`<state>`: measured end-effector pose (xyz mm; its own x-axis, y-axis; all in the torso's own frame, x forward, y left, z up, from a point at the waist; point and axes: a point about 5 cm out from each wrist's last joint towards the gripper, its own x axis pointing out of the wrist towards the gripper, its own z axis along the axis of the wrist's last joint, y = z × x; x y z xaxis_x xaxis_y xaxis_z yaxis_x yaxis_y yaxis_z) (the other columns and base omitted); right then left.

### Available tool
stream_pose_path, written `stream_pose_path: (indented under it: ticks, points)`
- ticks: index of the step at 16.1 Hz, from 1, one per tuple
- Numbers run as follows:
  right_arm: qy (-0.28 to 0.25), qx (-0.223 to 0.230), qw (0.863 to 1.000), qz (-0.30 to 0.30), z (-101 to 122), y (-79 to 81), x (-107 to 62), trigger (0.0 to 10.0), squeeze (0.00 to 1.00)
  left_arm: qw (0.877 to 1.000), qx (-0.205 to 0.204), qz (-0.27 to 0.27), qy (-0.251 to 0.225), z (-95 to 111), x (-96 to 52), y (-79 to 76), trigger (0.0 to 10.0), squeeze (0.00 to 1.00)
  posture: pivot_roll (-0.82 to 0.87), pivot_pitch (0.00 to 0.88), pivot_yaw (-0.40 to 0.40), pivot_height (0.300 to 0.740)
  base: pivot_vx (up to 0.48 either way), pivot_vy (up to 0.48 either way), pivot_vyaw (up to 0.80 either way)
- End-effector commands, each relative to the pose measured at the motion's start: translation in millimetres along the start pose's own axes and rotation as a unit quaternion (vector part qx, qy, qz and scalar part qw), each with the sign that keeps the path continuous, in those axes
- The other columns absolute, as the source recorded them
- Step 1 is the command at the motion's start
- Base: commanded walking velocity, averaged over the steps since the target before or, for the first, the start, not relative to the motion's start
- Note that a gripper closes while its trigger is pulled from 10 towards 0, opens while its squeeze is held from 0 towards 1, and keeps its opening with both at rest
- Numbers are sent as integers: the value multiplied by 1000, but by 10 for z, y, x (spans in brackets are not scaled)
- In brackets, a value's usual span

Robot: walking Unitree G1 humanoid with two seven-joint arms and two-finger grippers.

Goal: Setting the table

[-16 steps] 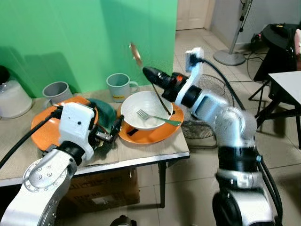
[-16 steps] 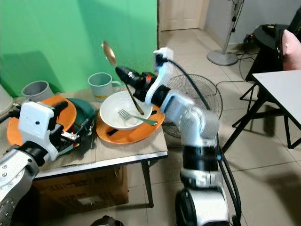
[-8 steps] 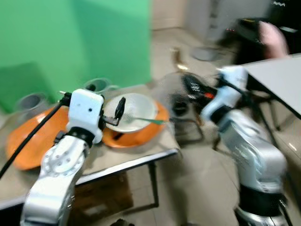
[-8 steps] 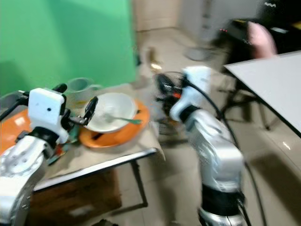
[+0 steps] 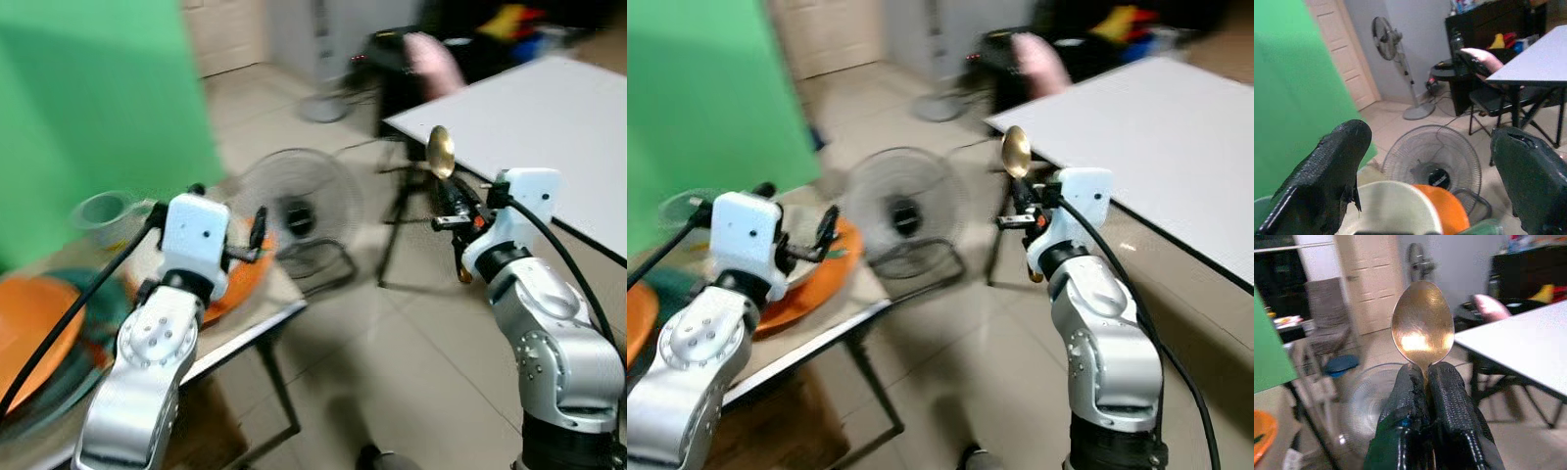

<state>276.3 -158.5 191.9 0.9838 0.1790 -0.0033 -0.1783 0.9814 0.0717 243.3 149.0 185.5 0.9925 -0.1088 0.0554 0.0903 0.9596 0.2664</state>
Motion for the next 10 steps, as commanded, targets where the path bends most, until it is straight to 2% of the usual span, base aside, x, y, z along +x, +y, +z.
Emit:
stream_pose_path:
  ticks: [1, 4, 8, 10]
  points:
    - [4, -4, 1000, -12, -5, -11, -31, 10000, 0, 1000, 4, 23, -13, 43, -23, 57, 10000, 0, -96, 0, 87, 740, 0, 0, -800]
    - [21, -4, 1000, -22, -69, 0, -23, 10000, 0, 1000, -3, 25, -18, 49, -77, 106, 10000, 0, -79, 0, 75, 740, 0, 0, 0]
    - [33, -9, 999, -16, -105, 48, 4, 10000, 0, 1000, -13, 24, -10, 15, -138, 103, 10000, 0, -62, 0, 60, 740, 0, 0, -800]
    - [35, -5, 999, -23, -115, 49, 17, 10000, 0, 1000, -10, 19, -8, 8, -144, 101, 10000, 0, -59, 0, 59, 740, 268, 0, -800]
